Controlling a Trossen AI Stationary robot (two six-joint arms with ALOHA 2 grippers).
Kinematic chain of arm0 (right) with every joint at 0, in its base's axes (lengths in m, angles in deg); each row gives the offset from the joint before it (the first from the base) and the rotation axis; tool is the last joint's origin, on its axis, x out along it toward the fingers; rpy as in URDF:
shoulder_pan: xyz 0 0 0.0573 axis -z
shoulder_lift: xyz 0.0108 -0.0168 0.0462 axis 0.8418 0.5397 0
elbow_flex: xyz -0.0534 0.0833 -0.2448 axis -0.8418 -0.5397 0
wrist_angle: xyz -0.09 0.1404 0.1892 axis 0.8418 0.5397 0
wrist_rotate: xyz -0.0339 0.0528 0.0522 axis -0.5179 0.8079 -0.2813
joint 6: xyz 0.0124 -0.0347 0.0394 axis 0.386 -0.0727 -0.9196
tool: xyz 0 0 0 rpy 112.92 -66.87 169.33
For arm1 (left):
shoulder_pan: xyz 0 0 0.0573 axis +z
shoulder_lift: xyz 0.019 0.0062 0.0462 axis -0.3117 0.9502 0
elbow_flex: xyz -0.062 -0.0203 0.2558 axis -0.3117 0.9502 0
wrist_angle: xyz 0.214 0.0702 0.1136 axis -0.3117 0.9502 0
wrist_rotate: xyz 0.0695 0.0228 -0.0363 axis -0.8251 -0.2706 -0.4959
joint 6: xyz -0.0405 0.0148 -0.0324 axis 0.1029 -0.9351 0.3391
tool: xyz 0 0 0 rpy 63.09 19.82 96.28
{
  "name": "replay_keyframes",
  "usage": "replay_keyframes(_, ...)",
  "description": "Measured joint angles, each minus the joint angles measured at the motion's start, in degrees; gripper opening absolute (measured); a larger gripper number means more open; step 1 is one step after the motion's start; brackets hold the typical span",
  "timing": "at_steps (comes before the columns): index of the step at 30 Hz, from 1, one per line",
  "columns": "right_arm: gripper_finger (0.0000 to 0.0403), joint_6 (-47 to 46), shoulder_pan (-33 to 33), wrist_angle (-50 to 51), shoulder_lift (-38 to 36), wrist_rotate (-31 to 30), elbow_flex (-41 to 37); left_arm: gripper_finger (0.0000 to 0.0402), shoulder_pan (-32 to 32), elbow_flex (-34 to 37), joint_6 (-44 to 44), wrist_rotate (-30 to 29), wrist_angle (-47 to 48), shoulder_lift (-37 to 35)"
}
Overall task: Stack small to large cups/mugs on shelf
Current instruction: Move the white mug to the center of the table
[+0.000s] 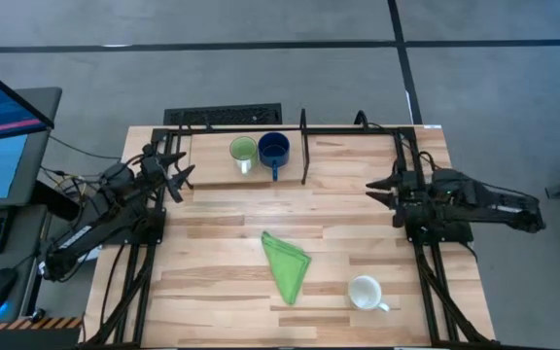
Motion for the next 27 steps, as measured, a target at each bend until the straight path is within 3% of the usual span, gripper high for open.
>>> replay_keyframes(9,0.0127,4.0,-8.4,15.7,19.0,-1.5,20.0,0.0229,0.0,0.0,-0.3,-0.1,1.5,0.0)
replay_keyframes(16,0.0127,-5.2,-13.2,27.6,34.7,1.6,36.2,0.0229,0.0,0.0,-0.3,-0.2,3.6,0.0)
replay_keyframes(21,0.0127,-13.0,-16.6,28.5,43.0,7.5,44.0,0.0229,0.0,0.0,-0.3,-0.2,3.8,0.0)
replay_keyframes(27,0.0127,-14.8,-20.1,26.7,49.0,10.2,48.4,0.0229,0.0,0.0,-0.3,-0.2,3.9,0.0)
